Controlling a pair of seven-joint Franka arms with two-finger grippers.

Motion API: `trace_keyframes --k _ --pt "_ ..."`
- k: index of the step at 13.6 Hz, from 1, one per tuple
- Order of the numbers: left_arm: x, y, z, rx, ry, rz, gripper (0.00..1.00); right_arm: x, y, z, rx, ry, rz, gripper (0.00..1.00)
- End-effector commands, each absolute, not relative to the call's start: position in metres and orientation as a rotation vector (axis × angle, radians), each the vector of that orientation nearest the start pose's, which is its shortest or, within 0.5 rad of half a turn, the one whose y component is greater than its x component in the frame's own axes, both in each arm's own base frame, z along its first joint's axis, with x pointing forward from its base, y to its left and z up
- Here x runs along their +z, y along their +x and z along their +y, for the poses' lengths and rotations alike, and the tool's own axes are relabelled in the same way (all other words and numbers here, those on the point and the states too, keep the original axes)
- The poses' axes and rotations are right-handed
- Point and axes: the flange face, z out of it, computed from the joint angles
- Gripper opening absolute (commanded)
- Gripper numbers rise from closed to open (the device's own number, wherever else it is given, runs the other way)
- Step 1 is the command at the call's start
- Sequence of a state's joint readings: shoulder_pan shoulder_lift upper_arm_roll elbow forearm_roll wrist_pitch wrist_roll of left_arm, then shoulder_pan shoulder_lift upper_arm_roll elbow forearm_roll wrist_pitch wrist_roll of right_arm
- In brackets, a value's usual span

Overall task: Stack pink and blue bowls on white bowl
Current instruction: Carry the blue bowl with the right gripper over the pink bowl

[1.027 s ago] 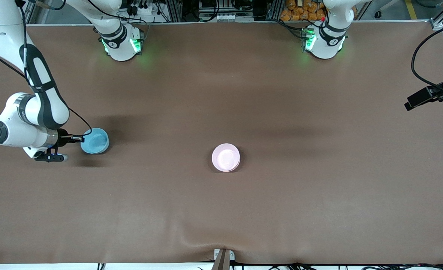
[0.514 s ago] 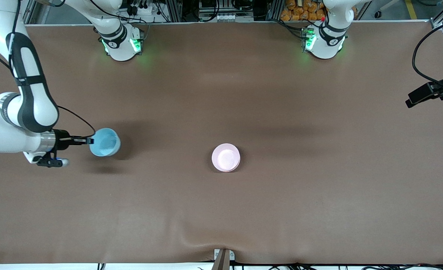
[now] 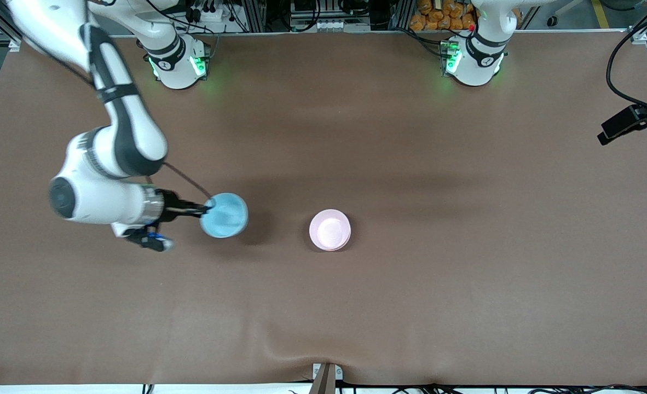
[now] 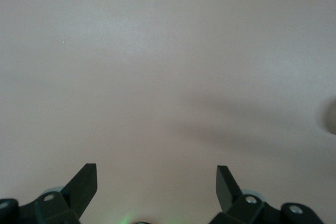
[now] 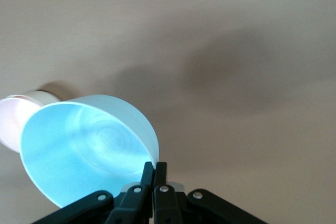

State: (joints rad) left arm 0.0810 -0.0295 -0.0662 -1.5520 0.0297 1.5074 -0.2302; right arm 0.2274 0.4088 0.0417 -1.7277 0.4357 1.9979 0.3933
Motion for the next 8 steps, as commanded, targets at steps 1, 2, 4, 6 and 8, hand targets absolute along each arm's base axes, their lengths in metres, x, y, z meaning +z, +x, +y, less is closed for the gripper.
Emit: trace_keyframes --k 1,2,4,6,8 --pt "0.645 0.530 0.010 0.023 -3.096 -0.357 1.00 0.330 0.625 0.237 0.324 -2.698 0.627 0.00" --pt "0.645 0.531 0.009 0.023 -3.097 -0.355 1.00 0.322 0.627 0.262 0.315 -2.694 0.661 0.00" --pt "0.644 0.532 0.008 0.025 -3.097 -0.350 1.00 0.308 0.631 0.317 0.328 -2.683 0.746 0.00" --pt "0.641 0.533 0.008 0.037 -3.096 -0.350 1.00 0.296 0.630 0.353 0.298 -2.669 0.793 0.00" --pt "0.639 0.533 0.009 0.042 -3.096 -0.348 1.00 0.284 0.623 0.374 0.271 -2.661 0.813 0.00"
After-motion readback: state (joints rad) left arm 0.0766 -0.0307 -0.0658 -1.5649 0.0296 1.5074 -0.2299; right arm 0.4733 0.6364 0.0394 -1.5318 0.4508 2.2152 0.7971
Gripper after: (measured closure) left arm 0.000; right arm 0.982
